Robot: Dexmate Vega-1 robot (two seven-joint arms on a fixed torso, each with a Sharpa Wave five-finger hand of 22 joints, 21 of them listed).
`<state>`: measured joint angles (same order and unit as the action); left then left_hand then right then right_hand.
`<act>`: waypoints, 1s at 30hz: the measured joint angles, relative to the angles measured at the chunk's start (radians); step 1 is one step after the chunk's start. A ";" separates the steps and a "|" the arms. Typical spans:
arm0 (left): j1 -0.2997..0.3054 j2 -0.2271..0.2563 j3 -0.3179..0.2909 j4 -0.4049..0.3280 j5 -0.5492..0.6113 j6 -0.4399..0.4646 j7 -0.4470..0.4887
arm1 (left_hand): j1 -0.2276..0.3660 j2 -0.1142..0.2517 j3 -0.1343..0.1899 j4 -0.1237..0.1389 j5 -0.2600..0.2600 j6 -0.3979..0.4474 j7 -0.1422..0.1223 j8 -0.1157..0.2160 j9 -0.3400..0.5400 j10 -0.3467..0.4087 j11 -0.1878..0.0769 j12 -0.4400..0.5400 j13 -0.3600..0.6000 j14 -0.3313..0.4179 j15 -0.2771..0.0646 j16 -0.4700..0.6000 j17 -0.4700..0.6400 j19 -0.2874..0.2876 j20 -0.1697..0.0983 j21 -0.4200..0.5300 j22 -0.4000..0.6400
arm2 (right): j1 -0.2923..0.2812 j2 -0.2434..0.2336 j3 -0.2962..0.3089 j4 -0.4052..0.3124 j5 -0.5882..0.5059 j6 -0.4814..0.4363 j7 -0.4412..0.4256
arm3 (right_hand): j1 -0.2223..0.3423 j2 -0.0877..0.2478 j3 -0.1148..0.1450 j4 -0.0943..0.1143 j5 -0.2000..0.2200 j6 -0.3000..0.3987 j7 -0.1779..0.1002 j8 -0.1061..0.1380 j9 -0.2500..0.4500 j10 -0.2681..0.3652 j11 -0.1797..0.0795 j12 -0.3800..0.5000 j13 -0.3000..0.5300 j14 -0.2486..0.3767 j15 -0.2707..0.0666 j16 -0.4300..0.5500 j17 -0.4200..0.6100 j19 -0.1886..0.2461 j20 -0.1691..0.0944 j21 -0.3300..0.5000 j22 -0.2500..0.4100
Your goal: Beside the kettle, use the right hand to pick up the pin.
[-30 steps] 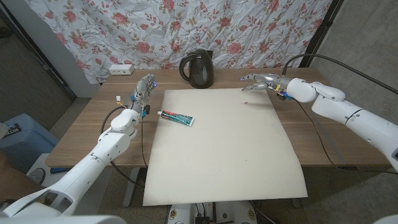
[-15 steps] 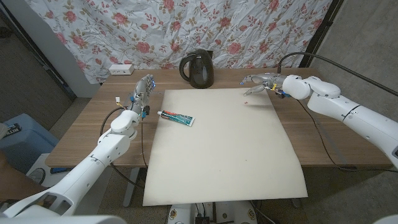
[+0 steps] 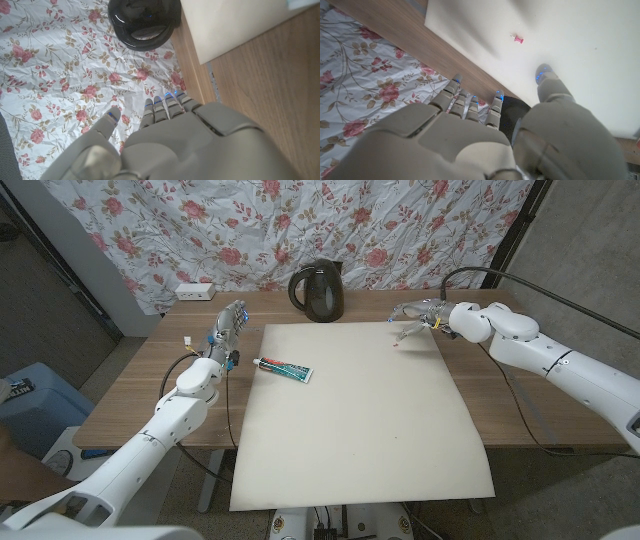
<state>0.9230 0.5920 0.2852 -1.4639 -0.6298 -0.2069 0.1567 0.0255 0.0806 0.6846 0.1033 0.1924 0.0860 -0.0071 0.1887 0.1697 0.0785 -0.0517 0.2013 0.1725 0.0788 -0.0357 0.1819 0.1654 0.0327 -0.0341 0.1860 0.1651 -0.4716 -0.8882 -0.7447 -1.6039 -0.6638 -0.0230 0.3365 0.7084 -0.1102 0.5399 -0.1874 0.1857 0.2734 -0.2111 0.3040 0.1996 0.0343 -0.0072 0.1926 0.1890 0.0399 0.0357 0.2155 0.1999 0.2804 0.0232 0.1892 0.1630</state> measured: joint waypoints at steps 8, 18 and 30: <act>0.012 0.006 -0.004 -0.014 -0.003 0.014 0.011 | 0.000 0.000 0.000 0.000 0.000 0.000 0.000 0.000 0.000 0.000 0.000 0.000 0.000 0.004 0.004 0.000 0.000 0.000 0.000 0.000 0.000 | 0.003 0.008 -0.015 0.018 -0.040 -0.002 -0.003 | 0.012 -0.012 -0.006 0.006 -0.005 0.041 -0.002 0.022 0.003 0.018 -0.011 0.004 0.000 0.012 -0.009 0.008 0.003 0.016 -0.002 0.000 0.000; 0.024 0.011 -0.008 -0.026 -0.006 0.025 0.021 | 0.000 0.000 0.003 0.003 0.000 0.000 0.000 0.000 0.000 0.000 0.000 -0.005 0.000 0.004 0.004 0.000 0.000 0.000 0.000 0.000 0.000 | 0.014 0.020 -0.036 0.053 -0.081 0.015 -0.018 | 0.012 -0.012 -0.011 0.011 -0.005 0.083 -0.003 0.040 0.008 0.031 -0.020 0.004 0.000 0.023 -0.020 0.008 0.007 0.027 -0.013 0.000 0.000; 0.029 0.011 -0.008 -0.029 -0.009 0.030 0.023 | 0.000 0.000 0.010 0.001 -0.004 0.002 -0.002 -0.004 0.000 0.004 -0.004 -0.005 0.000 0.004 0.004 0.000 0.000 0.009 -0.002 0.000 0.000 | 0.027 0.034 -0.057 0.109 -0.115 0.056 -0.060 | 0.047 -0.003 -0.011 0.011 -0.005 0.111 -0.007 0.052 0.008 0.042 -0.031 0.004 0.000 0.034 -0.030 0.016 0.007 0.045 -0.016 0.000 0.000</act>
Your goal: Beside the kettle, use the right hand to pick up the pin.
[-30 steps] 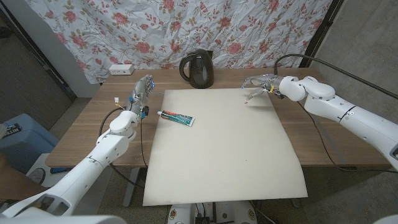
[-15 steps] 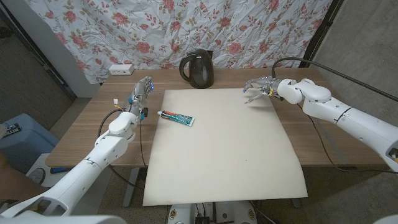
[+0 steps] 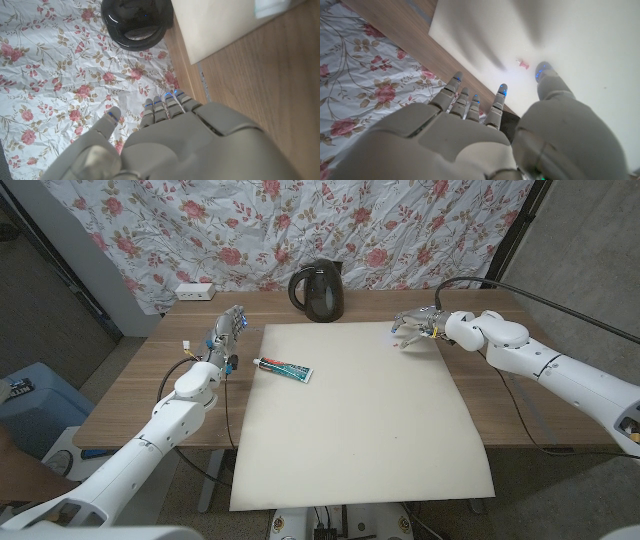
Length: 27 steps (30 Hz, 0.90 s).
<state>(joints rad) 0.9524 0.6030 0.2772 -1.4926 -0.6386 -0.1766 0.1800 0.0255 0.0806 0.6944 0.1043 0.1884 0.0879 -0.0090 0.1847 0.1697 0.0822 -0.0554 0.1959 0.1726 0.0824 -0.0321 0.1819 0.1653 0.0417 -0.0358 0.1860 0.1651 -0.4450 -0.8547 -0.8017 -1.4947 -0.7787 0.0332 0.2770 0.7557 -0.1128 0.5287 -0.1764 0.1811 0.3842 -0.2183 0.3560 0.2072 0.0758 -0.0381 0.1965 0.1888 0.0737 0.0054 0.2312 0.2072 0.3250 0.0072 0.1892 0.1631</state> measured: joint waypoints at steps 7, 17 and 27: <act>0.002 -0.001 0.000 -0.002 -0.001 0.004 0.003 | 0.000 0.000 0.000 0.000 0.000 0.004 -0.003 0.000 0.000 0.000 0.000 0.000 0.000 0.000 0.000 0.000 0.000 0.000 0.000 0.000 0.000 | 0.012 0.009 -0.013 0.033 -0.012 0.023 -0.022 | 0.004 0.004 0.000 0.000 0.000 0.014 0.000 0.007 0.005 0.012 -0.001 0.000 0.000 0.009 -0.002 0.000 0.000 0.011 -0.004 0.000 0.000; 0.004 -0.001 0.001 -0.003 -0.002 0.011 0.011 | 0.000 0.000 0.000 0.000 0.000 0.003 -0.003 0.000 0.000 0.000 0.000 0.000 0.000 0.005 -0.005 0.000 0.000 0.000 0.000 0.000 0.000 | 0.024 0.017 -0.027 0.066 -0.015 0.029 -0.028 | 0.038 0.004 0.000 0.000 0.005 0.052 0.002 0.029 0.007 0.028 -0.003 0.000 0.000 0.025 -0.011 0.007 0.005 0.029 -0.007 0.000 0.000; 0.013 -0.001 0.002 -0.011 -0.003 0.018 0.017 | 0.000 0.000 0.004 -0.004 0.000 0.003 -0.003 0.000 0.000 0.000 0.000 0.000 0.000 0.005 -0.005 0.000 0.000 0.000 0.000 0.000 0.000 | 0.031 0.020 -0.037 0.088 -0.029 0.066 -0.064 | 0.047 0.013 -0.003 0.003 0.005 0.084 -0.002 0.045 0.009 0.041 -0.005 0.000 0.000 0.037 -0.023 0.007 0.005 0.045 -0.009 0.007 0.000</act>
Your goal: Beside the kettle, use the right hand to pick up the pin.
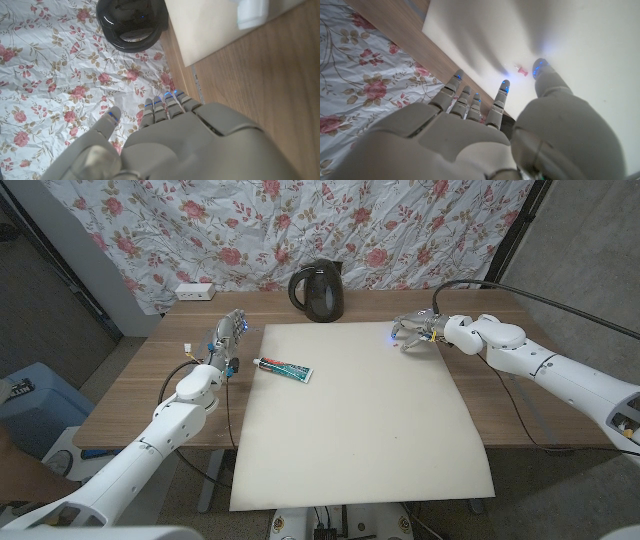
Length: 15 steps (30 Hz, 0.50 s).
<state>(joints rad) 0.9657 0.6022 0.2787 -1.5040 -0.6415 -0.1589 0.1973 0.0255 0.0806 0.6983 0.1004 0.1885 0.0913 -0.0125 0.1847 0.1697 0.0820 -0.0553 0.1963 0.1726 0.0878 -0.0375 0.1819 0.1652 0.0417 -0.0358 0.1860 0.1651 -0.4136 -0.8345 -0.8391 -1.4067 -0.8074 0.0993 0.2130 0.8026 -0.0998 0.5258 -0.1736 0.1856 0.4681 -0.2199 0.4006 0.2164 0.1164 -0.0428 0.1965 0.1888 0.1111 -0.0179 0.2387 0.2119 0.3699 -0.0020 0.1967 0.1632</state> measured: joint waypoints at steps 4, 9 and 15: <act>0.004 0.000 0.000 -0.003 -0.001 0.000 0.001 | 0.000 0.000 0.000 0.000 0.000 0.000 0.000 0.000 0.000 0.000 0.000 0.000 0.000 0.000 0.000 0.000 0.000 0.000 0.000 0.000 0.000 | 0.002 0.001 -0.002 0.007 -0.004 0.015 -0.016 | 0.006 0.006 0.000 0.000 0.000 0.014 0.000 0.008 0.005 0.011 0.000 0.008 0.000 0.005 -0.005 0.006 0.000 0.007 0.000 0.000 0.000; 0.004 0.000 0.000 -0.003 -0.003 0.001 0.004 | 0.000 0.000 0.000 0.000 0.000 0.000 0.000 0.000 0.000 0.004 -0.004 -0.004 0.000 0.004 0.003 0.000 0.000 0.000 0.000 0.000 0.000 | 0.002 0.002 -0.004 0.014 -0.004 0.015 -0.016 | 0.006 0.006 0.000 0.000 0.000 0.028 0.003 0.016 0.005 0.014 -0.004 0.008 0.000 0.005 -0.005 0.008 0.003 0.008 -0.001 0.000 0.000; 0.014 0.000 0.000 -0.010 -0.004 0.001 0.005 | 0.000 0.000 0.004 0.004 0.000 0.000 0.000 0.000 0.000 0.004 -0.004 -0.004 0.000 0.004 0.003 0.000 0.000 0.005 0.005 0.000 0.000 | 0.003 0.005 -0.005 0.023 -0.006 0.036 -0.049 | 0.015 0.015 -0.004 0.004 0.000 0.061 0.001 0.033 0.009 0.026 -0.007 0.008 0.000 0.012 -0.012 0.008 0.005 0.018 -0.010 0.000 0.002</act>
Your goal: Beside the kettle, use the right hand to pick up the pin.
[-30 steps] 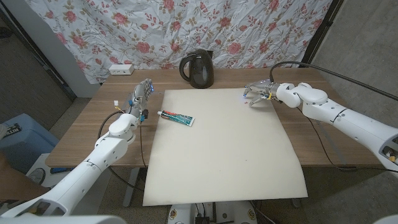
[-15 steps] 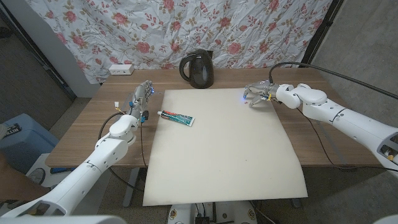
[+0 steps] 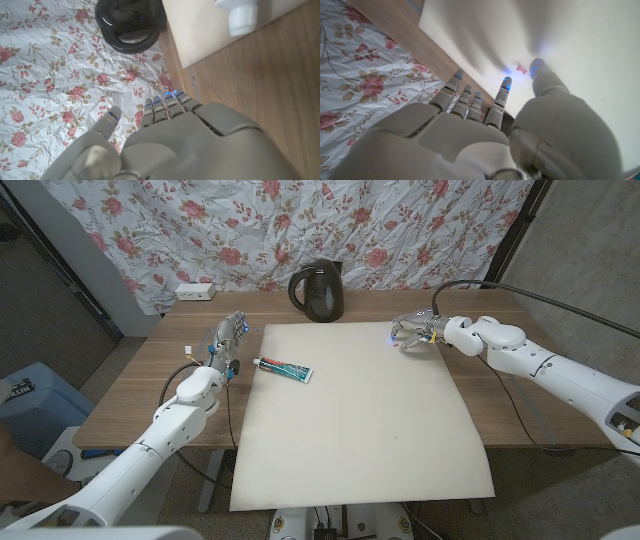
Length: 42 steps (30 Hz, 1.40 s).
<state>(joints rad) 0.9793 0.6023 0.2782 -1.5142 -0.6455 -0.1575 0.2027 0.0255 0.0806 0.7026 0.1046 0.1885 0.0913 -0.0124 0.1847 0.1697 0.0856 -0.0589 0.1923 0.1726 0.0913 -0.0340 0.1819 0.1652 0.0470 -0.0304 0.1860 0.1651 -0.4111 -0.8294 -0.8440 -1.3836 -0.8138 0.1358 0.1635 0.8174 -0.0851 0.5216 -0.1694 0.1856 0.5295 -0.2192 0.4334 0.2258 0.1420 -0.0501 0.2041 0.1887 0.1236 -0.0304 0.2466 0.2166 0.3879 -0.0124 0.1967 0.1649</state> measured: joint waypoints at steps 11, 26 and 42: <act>0.005 0.000 -0.002 -0.003 -0.003 0.004 0.004 | 0.000 0.000 0.003 -0.003 0.000 0.000 0.000 0.000 0.000 0.000 0.000 0.000 0.000 0.000 0.000 0.000 0.000 0.005 -0.005 0.000 0.000 | 0.009 0.012 -0.009 0.035 0.000 0.028 -0.042 | 0.015 0.014 -0.008 0.000 0.000 0.070 0.000 0.033 0.009 0.027 -0.010 0.000 0.000 0.020 -0.009 0.009 0.004 0.018 -0.004 0.000 0.001; 0.010 0.002 -0.004 -0.009 -0.005 0.008 0.008 | 0.000 0.000 0.003 -0.003 0.000 0.000 0.000 0.000 0.000 0.000 0.000 0.000 0.000 0.000 0.000 0.000 0.000 0.005 -0.005 0.000 0.000 | 0.018 0.023 -0.023 0.078 -0.007 0.058 -0.113 | 0.063 0.021 -0.025 0.000 0.008 0.191 -0.002 0.103 0.030 0.066 -0.027 0.000 0.000 0.041 -0.005 0.020 0.009 0.046 -0.018 0.000 0.001; 0.013 0.002 -0.005 -0.014 -0.006 0.012 0.011 | 0.000 0.000 0.007 0.001 0.000 0.000 0.000 0.000 0.000 0.000 0.000 0.000 0.000 0.000 0.000 0.000 0.000 0.011 0.000 0.000 0.000 | 0.031 0.038 -0.043 0.122 -0.022 0.070 -0.172 | 0.092 0.026 -0.038 0.004 0.008 0.273 -0.003 0.150 0.046 0.086 -0.042 0.000 0.000 0.056 -0.009 0.027 0.018 0.064 -0.029 0.000 0.000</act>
<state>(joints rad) 0.9923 0.6045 0.2730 -1.5283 -0.6519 -0.1456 0.2141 0.0255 0.0806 0.7097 0.1058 0.1885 0.0912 -0.0124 0.1848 0.1697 0.0855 -0.0588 0.1925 0.1726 0.0912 -0.0340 0.1819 0.1652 0.0578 -0.0304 0.1860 0.1651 -0.3805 -0.7909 -0.8874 -1.2619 -0.8357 0.2057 -0.0088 0.9096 -0.0588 0.4840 -0.1654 0.1932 0.8030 -0.2218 0.5831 0.2720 0.2283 -0.0924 0.2041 0.1887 0.1796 -0.0397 0.2739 0.2350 0.4520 -0.0411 0.1966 0.1652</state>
